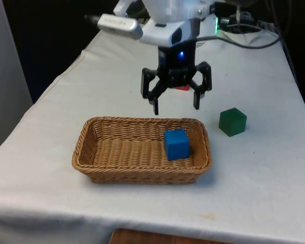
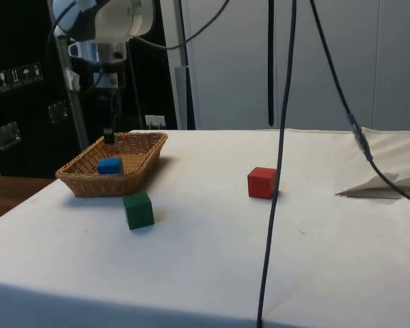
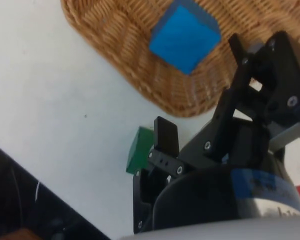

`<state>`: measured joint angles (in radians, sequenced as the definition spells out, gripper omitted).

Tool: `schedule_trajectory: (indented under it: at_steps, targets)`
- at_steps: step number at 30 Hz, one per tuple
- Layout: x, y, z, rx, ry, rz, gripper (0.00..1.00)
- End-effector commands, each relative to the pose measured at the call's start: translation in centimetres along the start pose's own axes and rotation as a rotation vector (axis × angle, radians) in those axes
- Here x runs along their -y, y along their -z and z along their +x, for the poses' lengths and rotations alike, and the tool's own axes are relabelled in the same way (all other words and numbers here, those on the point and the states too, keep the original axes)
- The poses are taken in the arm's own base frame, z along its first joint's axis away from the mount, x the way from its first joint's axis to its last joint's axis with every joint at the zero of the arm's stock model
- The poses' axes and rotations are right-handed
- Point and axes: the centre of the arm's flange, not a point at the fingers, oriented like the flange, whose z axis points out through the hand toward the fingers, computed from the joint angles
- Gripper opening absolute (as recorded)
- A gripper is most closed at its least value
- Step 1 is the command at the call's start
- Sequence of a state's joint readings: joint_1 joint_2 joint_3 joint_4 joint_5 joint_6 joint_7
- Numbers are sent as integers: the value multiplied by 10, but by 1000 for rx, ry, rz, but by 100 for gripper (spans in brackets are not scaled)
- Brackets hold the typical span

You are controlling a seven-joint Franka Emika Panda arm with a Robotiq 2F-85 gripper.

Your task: Pick up exactly two blocks and place them into the basket.

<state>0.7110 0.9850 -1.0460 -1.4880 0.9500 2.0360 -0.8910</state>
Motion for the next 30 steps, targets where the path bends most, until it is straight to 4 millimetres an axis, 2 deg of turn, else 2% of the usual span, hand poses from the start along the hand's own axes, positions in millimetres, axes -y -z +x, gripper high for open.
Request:
schedule_trajectory:
  at_steps: [1, 3, 4, 5, 17, 30]
  targets:
    - [3, 7, -7, 2, 2, -1, 100]
    - [4, 13, -11, 1, -1, 3, 100]
    - [2, 11, -7, 1, -3, 10, 100]
    - [4, 14, -13, 3, -3, 5, 100]
    - [9, 26, -27, 9, -40, 22, 100]
    - [9, 26, -32, 12, -122, 38, 100]
